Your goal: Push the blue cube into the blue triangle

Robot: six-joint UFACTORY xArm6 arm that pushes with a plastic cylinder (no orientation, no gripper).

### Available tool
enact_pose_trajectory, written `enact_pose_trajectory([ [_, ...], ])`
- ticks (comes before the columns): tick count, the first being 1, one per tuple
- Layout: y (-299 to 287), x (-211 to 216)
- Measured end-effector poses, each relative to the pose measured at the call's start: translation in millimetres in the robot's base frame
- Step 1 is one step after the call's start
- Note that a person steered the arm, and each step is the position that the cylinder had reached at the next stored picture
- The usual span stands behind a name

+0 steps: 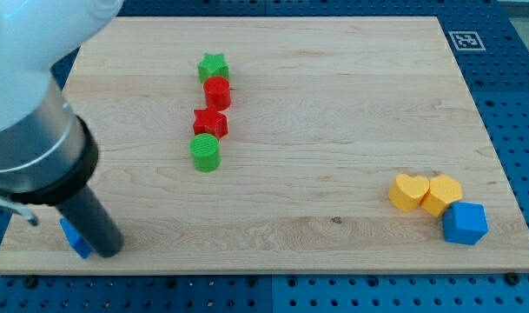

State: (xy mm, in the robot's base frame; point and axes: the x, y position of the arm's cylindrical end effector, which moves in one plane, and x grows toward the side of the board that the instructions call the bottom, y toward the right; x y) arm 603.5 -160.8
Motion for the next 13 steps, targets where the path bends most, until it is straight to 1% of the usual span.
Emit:
enact_pose_trajectory([
  [1,77.8,-5.4],
  [2,160.8,-25.7],
  [3,231.4,-62.8],
  [4,300.0,-122.3],
  [5,404.0,-127.3],
  [6,459.3,-45.7],
  [7,439.6,-21.8],
  [10,333.2,-21.8],
  [11,314.2,-10.8],
  [13,262.7,-6.3],
])
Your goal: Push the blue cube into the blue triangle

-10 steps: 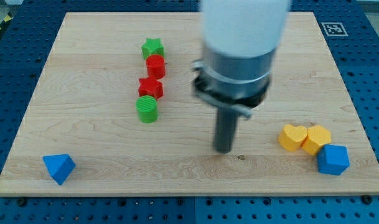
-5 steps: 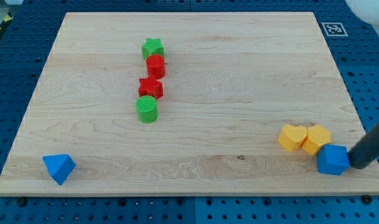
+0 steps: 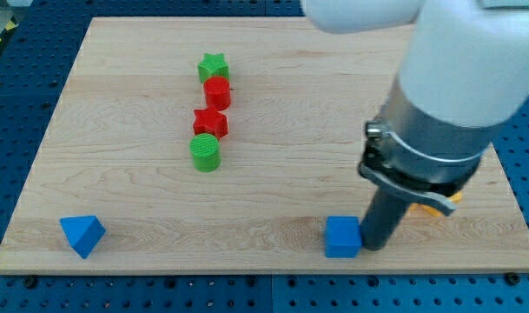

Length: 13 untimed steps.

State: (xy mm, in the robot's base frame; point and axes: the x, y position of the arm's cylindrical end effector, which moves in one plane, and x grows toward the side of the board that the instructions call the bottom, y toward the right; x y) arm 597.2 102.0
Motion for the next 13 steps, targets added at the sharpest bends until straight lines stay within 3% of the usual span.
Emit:
enact_pose_trajectory([
  [7,-170.5,14.7],
  [12,-241.5,8.2],
  [13,-232.2,8.1],
])
